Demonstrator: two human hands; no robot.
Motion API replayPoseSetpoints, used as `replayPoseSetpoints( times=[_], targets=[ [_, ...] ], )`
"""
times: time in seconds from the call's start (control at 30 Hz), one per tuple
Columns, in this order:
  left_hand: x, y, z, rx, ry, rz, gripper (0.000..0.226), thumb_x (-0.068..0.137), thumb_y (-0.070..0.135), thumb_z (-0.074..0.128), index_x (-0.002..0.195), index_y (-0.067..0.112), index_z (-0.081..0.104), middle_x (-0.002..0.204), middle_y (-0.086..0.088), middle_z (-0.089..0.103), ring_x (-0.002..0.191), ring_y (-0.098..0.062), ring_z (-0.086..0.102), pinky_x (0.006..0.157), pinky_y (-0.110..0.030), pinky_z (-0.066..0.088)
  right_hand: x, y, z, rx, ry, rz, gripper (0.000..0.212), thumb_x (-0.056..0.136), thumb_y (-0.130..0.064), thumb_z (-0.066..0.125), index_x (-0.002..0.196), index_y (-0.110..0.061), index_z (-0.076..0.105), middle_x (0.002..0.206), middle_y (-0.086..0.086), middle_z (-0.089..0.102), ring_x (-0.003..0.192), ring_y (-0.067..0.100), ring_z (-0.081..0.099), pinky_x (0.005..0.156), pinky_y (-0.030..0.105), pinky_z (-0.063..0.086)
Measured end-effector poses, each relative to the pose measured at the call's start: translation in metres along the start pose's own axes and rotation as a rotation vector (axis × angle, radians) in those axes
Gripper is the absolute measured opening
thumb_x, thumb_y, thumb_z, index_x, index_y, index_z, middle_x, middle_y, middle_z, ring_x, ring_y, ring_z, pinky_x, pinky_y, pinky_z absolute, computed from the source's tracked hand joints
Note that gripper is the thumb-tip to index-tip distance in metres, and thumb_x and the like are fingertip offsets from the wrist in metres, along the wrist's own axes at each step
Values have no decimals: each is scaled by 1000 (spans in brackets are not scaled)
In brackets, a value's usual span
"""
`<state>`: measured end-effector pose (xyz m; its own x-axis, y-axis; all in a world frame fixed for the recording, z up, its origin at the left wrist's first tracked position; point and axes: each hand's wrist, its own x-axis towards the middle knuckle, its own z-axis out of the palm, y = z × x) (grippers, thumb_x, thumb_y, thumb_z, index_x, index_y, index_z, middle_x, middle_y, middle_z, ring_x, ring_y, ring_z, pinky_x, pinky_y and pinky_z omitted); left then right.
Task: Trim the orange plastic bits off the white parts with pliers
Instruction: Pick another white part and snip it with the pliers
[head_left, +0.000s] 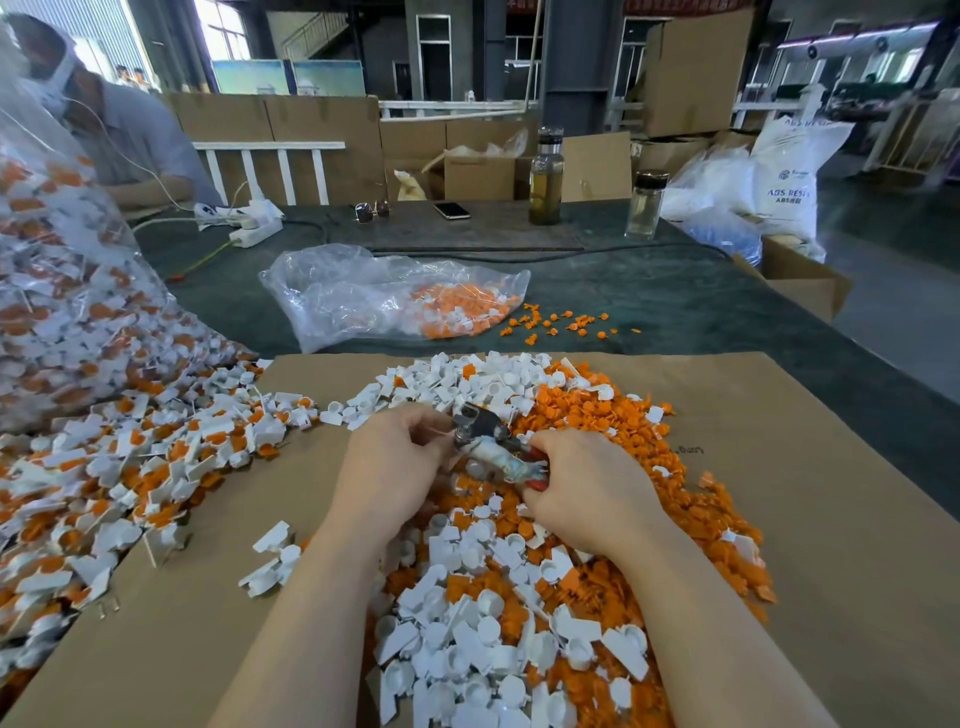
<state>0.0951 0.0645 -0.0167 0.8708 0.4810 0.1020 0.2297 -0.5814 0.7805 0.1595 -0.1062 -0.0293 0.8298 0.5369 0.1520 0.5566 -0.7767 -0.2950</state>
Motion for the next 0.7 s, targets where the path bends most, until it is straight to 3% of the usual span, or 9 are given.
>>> replayPoseSetpoints(
  times=[0.1, 0.2, 0.37, 0.57, 0.7],
  targets=[
    [-1, 2, -1, -142, -11, -53, 16, 91, 23, 71, 101, 34, 65, 78, 19, 68, 71, 4, 64, 52, -7, 38, -1, 0, -1, 30, 51, 30, 13, 87, -41, 58, 90, -30, 54, 77, -13, 53, 68, 7, 53, 53, 26, 48],
    [-1, 4, -2, -261, -45, -99, 21, 93, 20, 69, 111, 29, 66, 89, 5, 73, 82, -8, 70, 61, -15, 44, 0, 2, -5, 102, 119, 52, 16, 89, -42, 58, 88, -29, 48, 78, -13, 53, 70, 8, 53, 55, 26, 45],
    [-5, 11, -2, -504, -115, -174, 16, 95, 7, 63, 96, 20, 73, 81, 3, 78, 78, -8, 75, 80, -30, 58, 0, 1, -11, 329, 206, 86, 20, 84, -35, 66, 88, -32, 46, 78, -15, 54, 70, 3, 52, 53, 21, 35],
    [-6, 15, 4, -554, -119, -134, 7, 89, 10, 71, 95, 8, 68, 84, -5, 78, 80, -13, 76, 76, -29, 60, -1, -1, -13, 438, 256, 107, 28, 81, -33, 73, 93, -32, 48, 82, -21, 52, 74, 0, 52, 60, 18, 40],
    [-9, 21, 8, -621, -111, -93, 8, 89, 11, 72, 88, 9, 64, 83, -8, 78, 80, -17, 76, 72, -27, 60, -1, -3, -13, 462, 299, 118, 22, 81, -35, 74, 95, -26, 60, 87, -11, 63, 80, 8, 59, 70, 29, 51]
  ],
)
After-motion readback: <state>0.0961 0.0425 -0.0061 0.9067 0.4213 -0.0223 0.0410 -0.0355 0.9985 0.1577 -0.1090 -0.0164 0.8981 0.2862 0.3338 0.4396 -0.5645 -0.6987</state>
